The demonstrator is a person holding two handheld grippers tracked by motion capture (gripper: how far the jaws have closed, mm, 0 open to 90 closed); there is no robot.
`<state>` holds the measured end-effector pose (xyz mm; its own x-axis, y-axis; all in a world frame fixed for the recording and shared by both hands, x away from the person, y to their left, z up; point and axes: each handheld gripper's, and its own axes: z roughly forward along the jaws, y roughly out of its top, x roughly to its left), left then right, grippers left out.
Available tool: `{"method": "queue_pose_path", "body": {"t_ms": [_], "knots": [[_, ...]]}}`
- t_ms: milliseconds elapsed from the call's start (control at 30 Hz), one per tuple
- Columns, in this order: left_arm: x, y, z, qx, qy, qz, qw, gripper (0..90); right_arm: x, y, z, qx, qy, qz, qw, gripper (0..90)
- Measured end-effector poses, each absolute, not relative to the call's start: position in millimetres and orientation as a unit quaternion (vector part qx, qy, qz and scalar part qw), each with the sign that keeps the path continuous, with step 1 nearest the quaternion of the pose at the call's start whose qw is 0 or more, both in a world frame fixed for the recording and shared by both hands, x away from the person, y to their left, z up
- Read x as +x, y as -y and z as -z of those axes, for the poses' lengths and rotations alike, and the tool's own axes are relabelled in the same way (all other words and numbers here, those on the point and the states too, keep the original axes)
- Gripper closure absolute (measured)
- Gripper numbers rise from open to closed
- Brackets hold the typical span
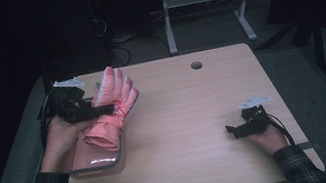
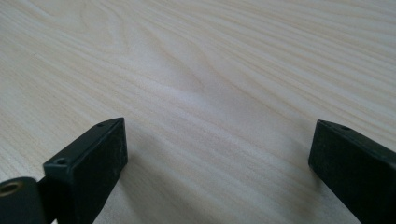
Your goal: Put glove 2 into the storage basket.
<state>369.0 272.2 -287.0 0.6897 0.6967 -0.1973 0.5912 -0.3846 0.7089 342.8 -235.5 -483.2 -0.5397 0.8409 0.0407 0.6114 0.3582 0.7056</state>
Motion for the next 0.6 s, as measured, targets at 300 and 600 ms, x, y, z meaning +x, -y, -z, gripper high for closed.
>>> {"method": "queue_pose_path", "body": {"t_ms": [300,600], "knots": [[368,-310,294,0.811,-0.426,-0.083,0.392,63.7,343,235,483,0.45,-0.807,-0.343,0.166,3.6],[374,-336,315,0.801,-0.463,-0.084,0.371,63.6,343,235,483,0.451,-0.807,-0.343,0.166,3.5]]}}
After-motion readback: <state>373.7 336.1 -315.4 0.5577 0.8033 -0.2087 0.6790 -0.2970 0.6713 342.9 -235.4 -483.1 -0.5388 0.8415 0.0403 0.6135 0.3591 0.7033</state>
